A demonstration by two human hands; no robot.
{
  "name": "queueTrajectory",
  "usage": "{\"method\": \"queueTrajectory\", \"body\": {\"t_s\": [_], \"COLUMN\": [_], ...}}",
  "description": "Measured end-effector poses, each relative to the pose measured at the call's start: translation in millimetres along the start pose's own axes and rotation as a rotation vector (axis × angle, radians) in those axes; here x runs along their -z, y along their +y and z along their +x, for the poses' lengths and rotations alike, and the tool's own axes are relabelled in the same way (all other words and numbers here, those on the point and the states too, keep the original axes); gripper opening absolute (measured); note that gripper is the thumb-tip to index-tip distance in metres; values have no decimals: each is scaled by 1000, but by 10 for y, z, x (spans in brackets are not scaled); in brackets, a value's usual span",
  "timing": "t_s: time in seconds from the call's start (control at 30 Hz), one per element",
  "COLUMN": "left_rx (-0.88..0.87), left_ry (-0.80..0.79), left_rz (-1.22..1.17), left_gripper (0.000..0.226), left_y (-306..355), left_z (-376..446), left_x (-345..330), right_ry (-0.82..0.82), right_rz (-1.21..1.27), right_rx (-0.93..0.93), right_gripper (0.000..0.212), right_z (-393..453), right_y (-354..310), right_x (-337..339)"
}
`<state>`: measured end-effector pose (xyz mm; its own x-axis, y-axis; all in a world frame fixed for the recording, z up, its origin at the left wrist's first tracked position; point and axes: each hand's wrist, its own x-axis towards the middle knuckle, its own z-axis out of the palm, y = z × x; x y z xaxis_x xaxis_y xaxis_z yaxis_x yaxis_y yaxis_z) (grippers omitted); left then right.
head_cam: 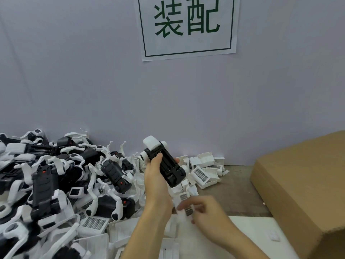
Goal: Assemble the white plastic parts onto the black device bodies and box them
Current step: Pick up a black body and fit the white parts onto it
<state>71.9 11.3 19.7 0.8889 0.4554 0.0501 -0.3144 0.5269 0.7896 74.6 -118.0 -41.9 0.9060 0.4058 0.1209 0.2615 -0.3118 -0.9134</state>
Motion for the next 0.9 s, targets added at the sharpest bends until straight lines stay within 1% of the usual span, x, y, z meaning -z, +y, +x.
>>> {"method": "queueTrajectory", "body": {"t_s": [0.1, 0.17, 0.23, 0.33, 0.37, 0.43, 0.47, 0.5, 0.53, 0.63, 0.7, 0.77, 0.9], "left_rx": [-9, -12, -12, 17, 33, 73, 100, 125, 142, 168, 166, 156, 161], "left_ry": [10, 10, 3, -23, -37, -82, -109, -129, -136, -148, -157, -172, -193], "left_rz": [21, 39, 77, 201, 250, 347, 380, 412, 451, 540, 556, 557, 485], "left_gripper": [33, 27, 22, 21, 21, 22, 24, 26, 26, 21, 21, 21, 24], "left_y": [-17, -48, -90, -168, -203, -281, -321, -366, -407, -507, -546, -558, -539], "left_z": [4, -2, -3, -1, -5, -36, -65, -87, -104, -148, -178, -214, -254], "left_x": [12, 9, 8, -10, -25, -61, -82, -94, -98, -76, -58, -47, -43], "right_ry": [106, 144, 183, 193, 207, 262, 305, 354, 409, 525, 532, 518, 501], "right_rz": [405, 679, 845, 1002, 1021, 984, 931, 861, 773, 492, 417, 406, 402], "right_rx": [-123, -161, -163, -120, -110, -97, -88, -75, -58, 16, 87, 138, 145], "right_gripper": [52, 44, 36, 20, 21, 26, 23, 19, 18, 26, 27, 27, 32], "right_z": [36, 38, 54, 62, 64, 75, 78, 79, 84, 83, 81, 90, 89], "right_y": [39, 56, 76, 82, 77, 75, 71, 76, 87, 123, 118, 119, 129], "right_x": [202, 323, 390, 431, 432, 422, 411, 395, 381, 343, 322, 290, 253]}}
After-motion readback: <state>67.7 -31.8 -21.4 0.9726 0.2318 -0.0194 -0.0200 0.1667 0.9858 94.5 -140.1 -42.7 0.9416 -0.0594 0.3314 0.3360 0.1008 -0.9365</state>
